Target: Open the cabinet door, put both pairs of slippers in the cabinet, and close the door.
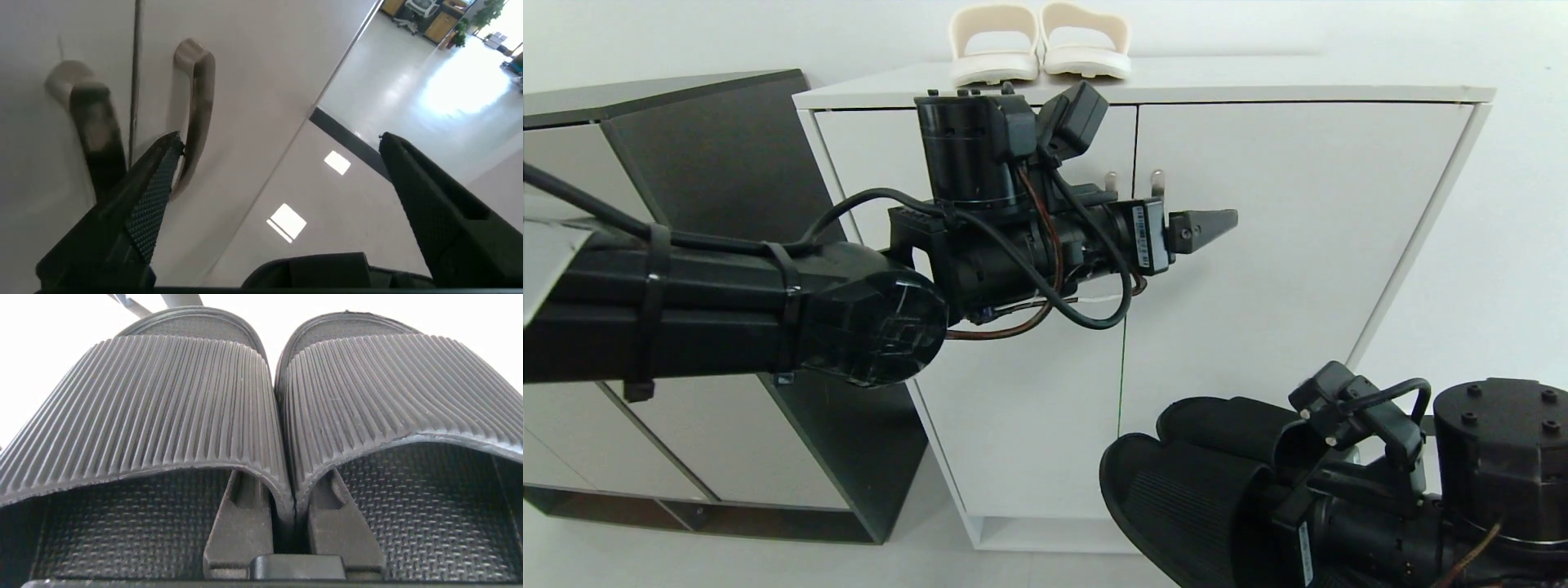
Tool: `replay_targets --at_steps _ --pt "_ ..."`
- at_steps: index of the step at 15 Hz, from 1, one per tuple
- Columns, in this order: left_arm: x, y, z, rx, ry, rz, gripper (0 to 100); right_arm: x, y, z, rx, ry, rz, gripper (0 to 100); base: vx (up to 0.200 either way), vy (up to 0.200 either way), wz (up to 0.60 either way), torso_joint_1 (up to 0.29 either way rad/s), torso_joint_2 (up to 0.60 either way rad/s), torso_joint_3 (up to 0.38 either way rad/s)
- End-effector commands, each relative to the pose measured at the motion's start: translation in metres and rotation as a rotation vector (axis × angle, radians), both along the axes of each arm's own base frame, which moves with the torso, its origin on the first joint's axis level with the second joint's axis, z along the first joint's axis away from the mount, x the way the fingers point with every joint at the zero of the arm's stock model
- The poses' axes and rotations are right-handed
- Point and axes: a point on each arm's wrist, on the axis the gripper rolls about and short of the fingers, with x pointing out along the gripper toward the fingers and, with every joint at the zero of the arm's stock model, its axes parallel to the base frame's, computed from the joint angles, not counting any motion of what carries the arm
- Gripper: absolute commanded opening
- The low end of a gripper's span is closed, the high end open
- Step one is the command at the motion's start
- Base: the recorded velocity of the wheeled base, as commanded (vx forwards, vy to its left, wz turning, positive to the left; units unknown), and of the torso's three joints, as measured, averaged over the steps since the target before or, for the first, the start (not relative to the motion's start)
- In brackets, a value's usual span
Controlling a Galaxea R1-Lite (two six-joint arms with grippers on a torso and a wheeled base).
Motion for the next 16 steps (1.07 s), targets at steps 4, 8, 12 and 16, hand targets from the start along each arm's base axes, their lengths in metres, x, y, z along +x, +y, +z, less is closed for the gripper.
replay_targets --at_steps 4,8,12,16 --pt "0.005 -0.003 -0.004 0.017 0.025 0.0 0 0.0 -0.001 0.0 0.003 0.0 0.003 0 0.0 0.0 0.0 0.0 0.0 0.0" --pt "-0.011 0.008 0.003 0.015 0.025 -0.006 0 -0.005 -0.005 -0.003 -0.005 0.01 0.035 0 0.0 0.0 0.0 0.0 0.0 0.0" --pt "-0.037 0.018 0.01 0.015 0.025 -0.034 0 -0.016 -0.012 -0.001 0.027 0.022 0.159 0 0.0 0.0 0.0 0.0 0.0 0.0" --pt "-0.059 0.03 0.013 0.014 0.023 -0.049 0 -0.02 -0.015 -0.004 0.008 0.01 0.189 0 0.0 0.0 0.0 0.0 0.0 0.0"
